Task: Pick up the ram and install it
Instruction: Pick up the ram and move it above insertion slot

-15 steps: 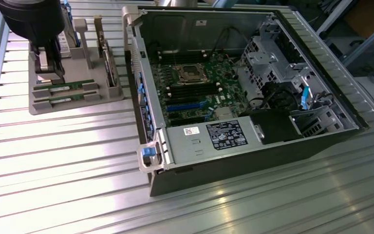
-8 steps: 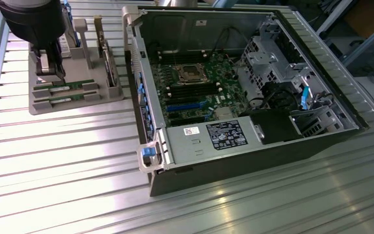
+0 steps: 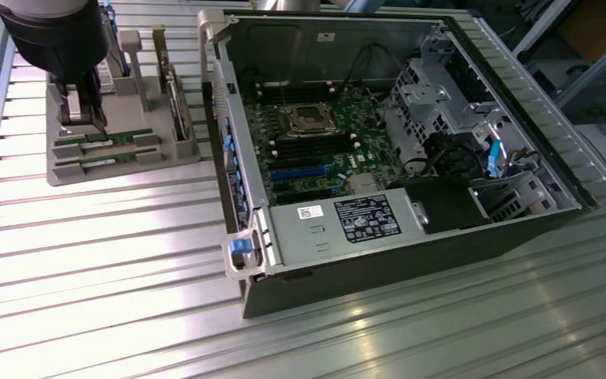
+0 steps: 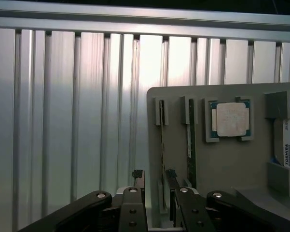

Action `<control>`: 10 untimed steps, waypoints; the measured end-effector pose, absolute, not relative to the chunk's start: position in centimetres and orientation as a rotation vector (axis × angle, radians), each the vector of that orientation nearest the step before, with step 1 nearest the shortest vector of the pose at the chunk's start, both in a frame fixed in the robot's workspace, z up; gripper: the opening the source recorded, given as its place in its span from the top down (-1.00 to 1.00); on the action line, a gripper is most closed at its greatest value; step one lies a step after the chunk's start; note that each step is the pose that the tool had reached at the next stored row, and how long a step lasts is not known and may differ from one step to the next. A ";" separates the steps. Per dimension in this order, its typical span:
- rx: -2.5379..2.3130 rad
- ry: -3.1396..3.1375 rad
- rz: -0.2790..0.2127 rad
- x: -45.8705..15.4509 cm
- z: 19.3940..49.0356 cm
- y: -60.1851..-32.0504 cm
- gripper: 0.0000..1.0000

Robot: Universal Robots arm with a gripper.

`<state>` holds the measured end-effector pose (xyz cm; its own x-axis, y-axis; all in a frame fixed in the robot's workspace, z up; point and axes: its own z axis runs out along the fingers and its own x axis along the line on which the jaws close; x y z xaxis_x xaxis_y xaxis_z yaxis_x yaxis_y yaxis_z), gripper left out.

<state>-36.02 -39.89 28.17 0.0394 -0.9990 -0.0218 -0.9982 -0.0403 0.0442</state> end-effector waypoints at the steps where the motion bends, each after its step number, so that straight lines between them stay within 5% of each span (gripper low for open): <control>1: 2.253 -2.164 -0.072 -36.0 28.1 -39.9 0.40; 10: 2.253 -2.164 -0.073 -36.0 27.7 -39.9 0.40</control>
<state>-36.02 -39.90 27.68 0.0399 -0.9990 -0.0218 -0.9982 -0.0409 0.0443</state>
